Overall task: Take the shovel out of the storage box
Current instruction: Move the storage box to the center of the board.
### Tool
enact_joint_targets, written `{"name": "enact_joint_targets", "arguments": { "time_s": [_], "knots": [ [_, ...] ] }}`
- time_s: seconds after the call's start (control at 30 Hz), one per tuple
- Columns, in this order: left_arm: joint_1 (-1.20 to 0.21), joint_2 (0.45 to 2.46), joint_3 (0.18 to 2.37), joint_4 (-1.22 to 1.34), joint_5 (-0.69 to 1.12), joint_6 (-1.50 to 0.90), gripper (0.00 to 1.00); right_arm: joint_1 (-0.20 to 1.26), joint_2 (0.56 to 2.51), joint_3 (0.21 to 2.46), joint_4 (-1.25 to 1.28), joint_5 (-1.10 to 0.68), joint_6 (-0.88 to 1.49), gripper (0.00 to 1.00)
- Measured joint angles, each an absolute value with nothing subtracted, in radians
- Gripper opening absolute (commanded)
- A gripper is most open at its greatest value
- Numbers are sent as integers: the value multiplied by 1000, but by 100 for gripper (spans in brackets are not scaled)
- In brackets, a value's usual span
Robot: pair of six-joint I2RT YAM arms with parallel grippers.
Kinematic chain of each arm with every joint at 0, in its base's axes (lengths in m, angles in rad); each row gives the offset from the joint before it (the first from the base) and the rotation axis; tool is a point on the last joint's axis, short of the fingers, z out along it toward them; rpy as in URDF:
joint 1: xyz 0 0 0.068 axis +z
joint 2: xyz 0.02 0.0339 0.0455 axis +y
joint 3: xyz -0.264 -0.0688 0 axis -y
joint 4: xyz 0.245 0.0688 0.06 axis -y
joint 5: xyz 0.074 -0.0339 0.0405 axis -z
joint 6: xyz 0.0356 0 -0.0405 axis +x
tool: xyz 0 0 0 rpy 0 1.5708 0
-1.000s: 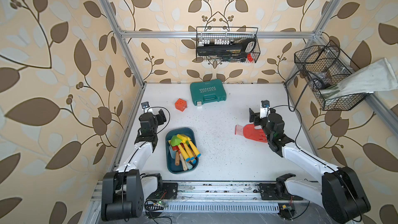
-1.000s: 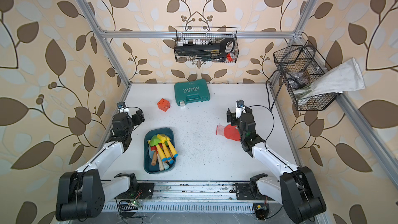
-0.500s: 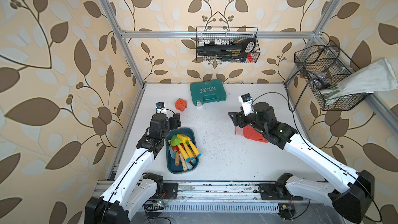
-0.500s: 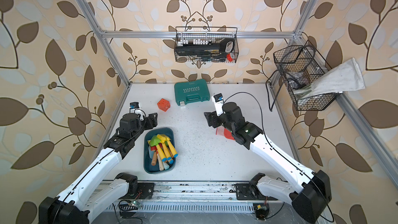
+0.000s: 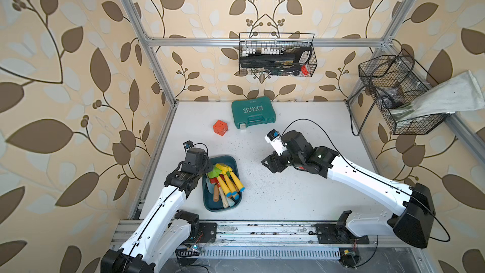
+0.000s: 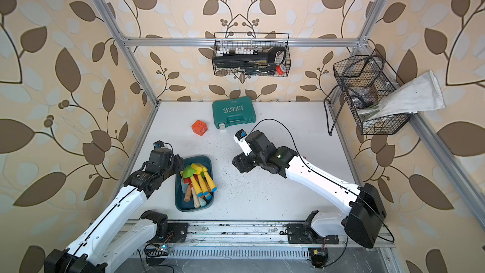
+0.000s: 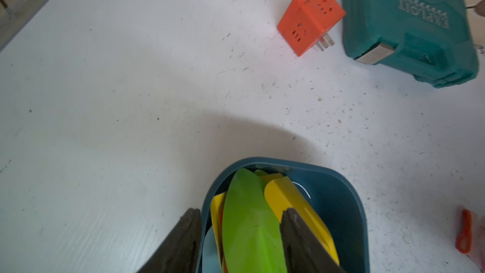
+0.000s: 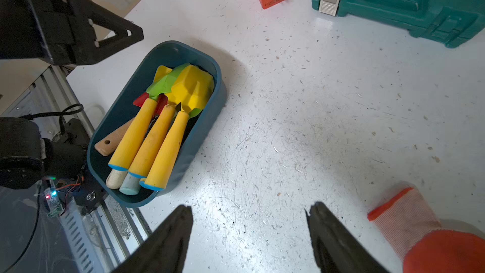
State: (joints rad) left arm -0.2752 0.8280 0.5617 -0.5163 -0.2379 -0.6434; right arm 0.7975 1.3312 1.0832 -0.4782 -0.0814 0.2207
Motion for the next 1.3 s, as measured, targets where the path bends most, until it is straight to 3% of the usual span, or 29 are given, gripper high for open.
{"name": "enact_joint_targets", "arguments": {
  "time_s": [0.2, 0.53, 0.8, 1.3],
  "knots": [
    [-275, 805, 504, -553, -284, -687, 51, 797, 1348, 1097, -495, -118, 224, 67],
    [-275, 902, 501, -522, -294, -712, 44, 797, 1398, 1130, -514, -164, 228, 65],
    [-275, 915, 500, -489, -315, -726, 23, 797, 1424, 1153, -514, -201, 223, 65],
    [-275, 940, 480, -424, -312, -717, 22, 797, 1422, 1153, -513, -218, 223, 67]
  ]
}}
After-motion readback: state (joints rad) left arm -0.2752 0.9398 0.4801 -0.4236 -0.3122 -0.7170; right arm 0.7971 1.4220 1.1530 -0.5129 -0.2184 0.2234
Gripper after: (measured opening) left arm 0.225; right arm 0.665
